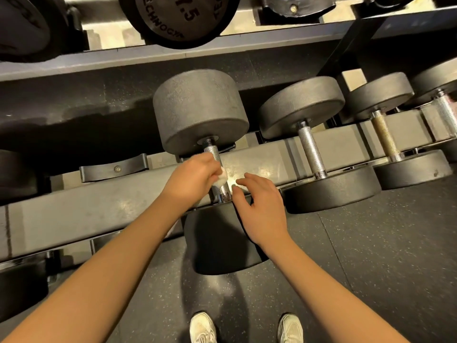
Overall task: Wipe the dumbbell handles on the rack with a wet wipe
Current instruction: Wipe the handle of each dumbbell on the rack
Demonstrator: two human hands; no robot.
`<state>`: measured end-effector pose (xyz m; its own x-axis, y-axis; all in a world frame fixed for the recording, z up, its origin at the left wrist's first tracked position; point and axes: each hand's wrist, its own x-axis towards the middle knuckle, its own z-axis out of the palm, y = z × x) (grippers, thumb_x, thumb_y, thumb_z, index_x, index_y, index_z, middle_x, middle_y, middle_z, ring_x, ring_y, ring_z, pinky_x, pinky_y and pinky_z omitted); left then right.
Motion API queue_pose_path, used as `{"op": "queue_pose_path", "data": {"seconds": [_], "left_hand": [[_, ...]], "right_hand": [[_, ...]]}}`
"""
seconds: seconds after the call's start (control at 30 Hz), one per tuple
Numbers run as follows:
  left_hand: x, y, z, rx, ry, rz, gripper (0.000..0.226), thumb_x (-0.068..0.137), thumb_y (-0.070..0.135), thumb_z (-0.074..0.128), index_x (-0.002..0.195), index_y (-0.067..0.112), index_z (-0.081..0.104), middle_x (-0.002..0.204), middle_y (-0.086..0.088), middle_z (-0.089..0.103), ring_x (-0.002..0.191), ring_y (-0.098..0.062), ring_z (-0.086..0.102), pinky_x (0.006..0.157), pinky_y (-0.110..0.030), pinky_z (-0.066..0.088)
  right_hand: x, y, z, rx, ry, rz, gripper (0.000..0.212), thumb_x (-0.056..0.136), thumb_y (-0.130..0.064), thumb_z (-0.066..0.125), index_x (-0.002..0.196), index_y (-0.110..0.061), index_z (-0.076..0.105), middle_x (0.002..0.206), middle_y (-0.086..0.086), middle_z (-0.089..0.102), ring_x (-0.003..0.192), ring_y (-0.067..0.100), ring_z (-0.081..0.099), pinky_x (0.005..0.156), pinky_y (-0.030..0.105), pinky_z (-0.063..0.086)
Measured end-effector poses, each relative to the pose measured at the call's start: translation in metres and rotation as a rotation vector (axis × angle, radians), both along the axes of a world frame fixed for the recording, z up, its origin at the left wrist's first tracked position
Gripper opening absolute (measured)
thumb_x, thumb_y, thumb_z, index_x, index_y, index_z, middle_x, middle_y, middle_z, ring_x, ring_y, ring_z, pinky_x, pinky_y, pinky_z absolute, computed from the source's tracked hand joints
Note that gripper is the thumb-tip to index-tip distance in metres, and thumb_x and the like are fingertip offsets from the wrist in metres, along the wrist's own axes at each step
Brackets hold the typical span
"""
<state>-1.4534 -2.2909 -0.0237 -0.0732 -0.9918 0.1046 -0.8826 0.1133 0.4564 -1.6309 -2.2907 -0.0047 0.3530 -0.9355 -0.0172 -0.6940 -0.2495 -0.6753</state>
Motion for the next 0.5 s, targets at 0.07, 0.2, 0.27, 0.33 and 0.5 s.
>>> {"op": "queue_pose_path", "data": {"seconds": [0.07, 0.2, 0.27, 0.33, 0.5], "left_hand": [[-0.001, -0.005, 0.001, -0.029, 0.043, 0.163, 0.003, 0.085, 0.002, 0.063, 0.082, 0.002, 0.064, 0.088, -0.012, 0.054, 0.08, -0.028, 0.056, 0.067, -0.035, 0.043], [-0.01, -0.001, 0.0, 0.042, 0.139, 0.288, 0.01, 0.084, 0.003, 0.064, 0.075, 0.003, 0.06, 0.085, -0.002, 0.046, 0.077, -0.017, 0.047, 0.067, -0.028, 0.033], [-0.01, 0.007, -0.001, 0.159, 0.198, 0.23, 0.016, 0.08, 0.006, 0.069, 0.07, 0.009, 0.058, 0.082, 0.001, 0.048, 0.078, -0.017, 0.05, 0.069, -0.028, 0.036], [-0.008, 0.013, -0.001, 0.251, 0.241, 0.193, 0.022, 0.078, 0.008, 0.073, 0.066, 0.014, 0.056, 0.075, 0.005, 0.049, 0.075, -0.017, 0.053, 0.067, -0.028, 0.039], [-0.001, -0.001, 0.0, 0.09, 0.292, 0.42, 0.012, 0.081, 0.003, 0.066, 0.072, 0.006, 0.06, 0.081, 0.001, 0.048, 0.071, -0.009, 0.045, 0.061, -0.011, 0.031]], "right_hand": [[-0.001, 0.0, 0.0, 0.002, 0.002, 0.0, 0.066, 0.081, -0.058, 0.028, 0.113, -0.016, 0.069, 0.126, -0.001, 0.061, 0.121, 0.014, 0.047, 0.104, 0.036, 0.036], [-0.001, 0.0, -0.001, -0.001, 0.001, 0.004, 0.064, 0.082, -0.057, 0.029, 0.112, -0.017, 0.068, 0.126, -0.001, 0.061, 0.12, 0.013, 0.047, 0.104, 0.037, 0.036], [-0.001, 0.0, -0.002, -0.013, 0.003, 0.004, 0.062, 0.082, -0.056, 0.03, 0.111, -0.017, 0.069, 0.124, -0.001, 0.062, 0.119, 0.014, 0.048, 0.102, 0.036, 0.037], [-0.001, 0.0, -0.003, -0.023, 0.009, 0.001, 0.061, 0.083, -0.056, 0.031, 0.11, -0.017, 0.069, 0.123, -0.001, 0.062, 0.118, 0.014, 0.049, 0.101, 0.034, 0.037], [-0.001, 0.001, -0.002, -0.014, 0.003, 0.004, 0.062, 0.082, -0.056, 0.03, 0.111, -0.017, 0.068, 0.123, -0.002, 0.062, 0.118, 0.013, 0.049, 0.102, 0.034, 0.036]]}}
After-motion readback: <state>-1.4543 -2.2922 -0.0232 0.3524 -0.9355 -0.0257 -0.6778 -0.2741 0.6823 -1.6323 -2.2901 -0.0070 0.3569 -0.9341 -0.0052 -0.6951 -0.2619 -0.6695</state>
